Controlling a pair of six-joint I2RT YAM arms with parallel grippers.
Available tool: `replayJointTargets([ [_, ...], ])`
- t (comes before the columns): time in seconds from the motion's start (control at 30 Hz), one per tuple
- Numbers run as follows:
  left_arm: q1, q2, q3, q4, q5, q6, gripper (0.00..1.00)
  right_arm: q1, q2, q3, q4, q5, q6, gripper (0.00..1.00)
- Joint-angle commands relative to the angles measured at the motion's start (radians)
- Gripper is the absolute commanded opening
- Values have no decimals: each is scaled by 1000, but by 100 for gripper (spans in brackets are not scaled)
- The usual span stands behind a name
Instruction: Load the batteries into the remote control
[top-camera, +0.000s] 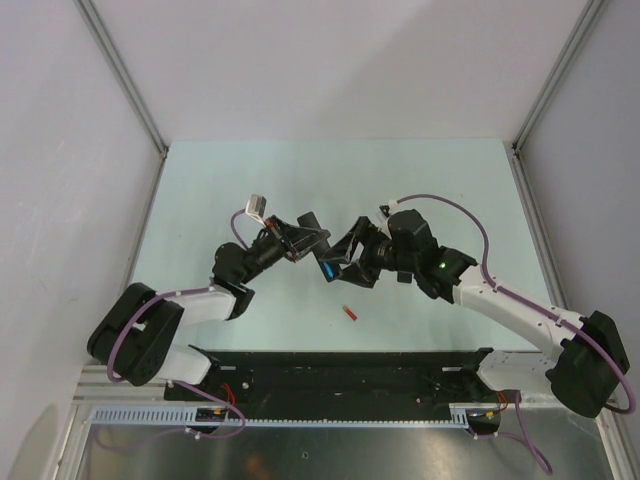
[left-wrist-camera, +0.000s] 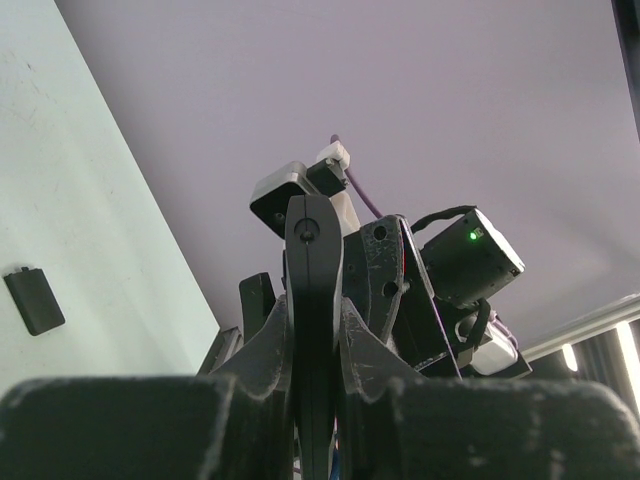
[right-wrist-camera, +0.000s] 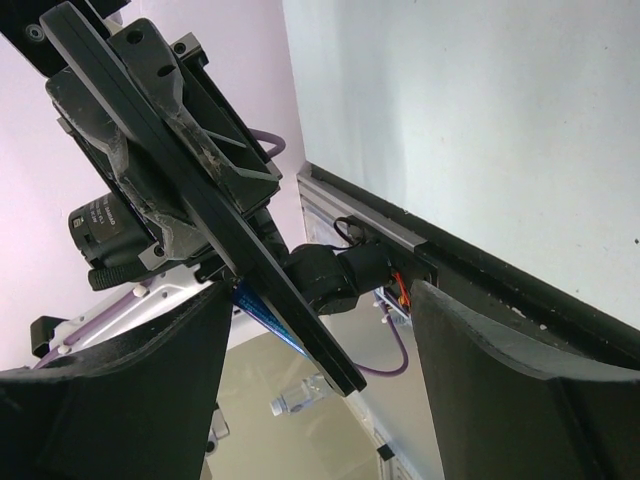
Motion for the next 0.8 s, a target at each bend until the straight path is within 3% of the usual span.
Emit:
replayJointTargets([
  [0.0,2,-36,5,50,-3,13,0,3,6,2,21,24,2,75],
  [0.77,4,-60,12,50,-20,3,0,26,23,2,30,19,-11,66],
])
